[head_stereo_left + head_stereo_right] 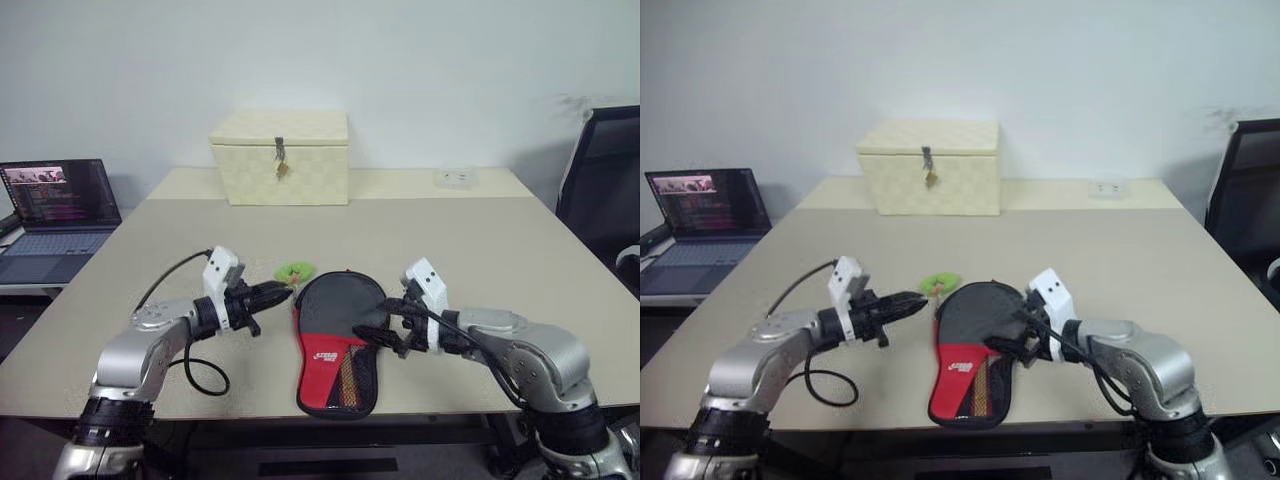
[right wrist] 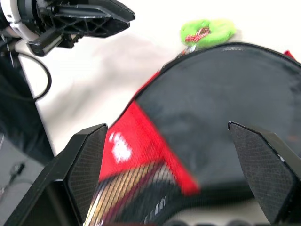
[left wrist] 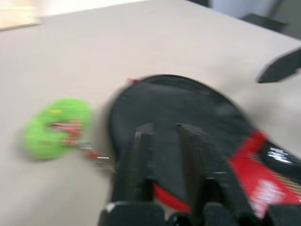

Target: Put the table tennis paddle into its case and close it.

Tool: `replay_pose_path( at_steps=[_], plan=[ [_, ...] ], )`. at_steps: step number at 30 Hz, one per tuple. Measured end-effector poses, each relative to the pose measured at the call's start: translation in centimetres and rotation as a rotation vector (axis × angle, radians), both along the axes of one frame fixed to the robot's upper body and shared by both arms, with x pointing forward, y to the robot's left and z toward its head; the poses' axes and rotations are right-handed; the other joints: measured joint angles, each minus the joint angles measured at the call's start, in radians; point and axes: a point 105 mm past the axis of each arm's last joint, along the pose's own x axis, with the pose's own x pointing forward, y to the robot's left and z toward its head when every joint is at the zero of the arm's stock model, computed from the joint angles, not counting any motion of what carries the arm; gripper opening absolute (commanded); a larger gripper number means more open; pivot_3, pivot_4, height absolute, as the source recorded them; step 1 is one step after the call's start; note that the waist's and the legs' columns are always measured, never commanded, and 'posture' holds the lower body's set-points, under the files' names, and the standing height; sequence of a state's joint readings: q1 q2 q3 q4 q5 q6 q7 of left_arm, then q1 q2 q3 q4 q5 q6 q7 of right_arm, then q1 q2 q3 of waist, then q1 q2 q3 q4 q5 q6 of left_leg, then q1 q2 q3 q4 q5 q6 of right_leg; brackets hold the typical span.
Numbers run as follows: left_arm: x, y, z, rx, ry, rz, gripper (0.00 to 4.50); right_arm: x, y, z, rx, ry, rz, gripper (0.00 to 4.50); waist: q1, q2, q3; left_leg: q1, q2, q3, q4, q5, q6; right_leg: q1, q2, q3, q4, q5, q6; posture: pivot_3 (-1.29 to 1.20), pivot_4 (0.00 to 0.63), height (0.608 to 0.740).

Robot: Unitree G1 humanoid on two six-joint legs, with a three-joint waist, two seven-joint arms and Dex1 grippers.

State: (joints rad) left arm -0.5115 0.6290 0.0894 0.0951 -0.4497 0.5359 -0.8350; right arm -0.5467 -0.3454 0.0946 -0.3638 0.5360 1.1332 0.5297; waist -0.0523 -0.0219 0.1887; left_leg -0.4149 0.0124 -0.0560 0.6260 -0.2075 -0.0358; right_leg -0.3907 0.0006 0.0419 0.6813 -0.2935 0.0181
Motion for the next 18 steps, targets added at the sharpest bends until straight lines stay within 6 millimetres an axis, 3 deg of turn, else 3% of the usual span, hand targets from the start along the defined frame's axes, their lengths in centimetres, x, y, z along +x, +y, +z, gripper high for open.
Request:
replay_pose_path(
  at_steps=[7, 13, 18],
  plan=[
    [4.6, 1.4, -0.2, 0.015, 0.007, 0.172, 4.44, 0.5, 2.5, -0.6, 0.012, -0.012, 0.030, 4.50, 0.014, 0.000, 0.000, -0.002, -0.002, 0.000, 0.000, 0.000, 0.000, -0.001, -0.002, -0.003, 0.000, 0.002, -0.001, 0.00, 0.150, 0.740],
    [8.2, 0.8, -0.8, -0.015, 0.108, 0.227, 4.48, 0.7, 3.0, -1.0, -0.012, -0.025, 0.027, 4.50, 0.021, 0.000, 0.000, -0.002, -0.003, 0.000, 0.001, 0.000, 0.000, -0.001, -0.001, -0.005, 0.000, 0.002, -0.001, 0.00, 0.150, 0.740],
    [9.2, 0.0, -1.6, 0.019, 0.138, 0.227, 4.48, 1.0, 3.6, -0.6, -0.013, -0.090, 0.017, 4.50, 0.017, 0.000, 0.000, -0.004, -0.002, 0.002, 0.001, 0.000, 0.000, -0.005, -0.001, -0.003, 0.001, 0.002, -0.001, 0.00, 0.150, 0.740]
  ],
)
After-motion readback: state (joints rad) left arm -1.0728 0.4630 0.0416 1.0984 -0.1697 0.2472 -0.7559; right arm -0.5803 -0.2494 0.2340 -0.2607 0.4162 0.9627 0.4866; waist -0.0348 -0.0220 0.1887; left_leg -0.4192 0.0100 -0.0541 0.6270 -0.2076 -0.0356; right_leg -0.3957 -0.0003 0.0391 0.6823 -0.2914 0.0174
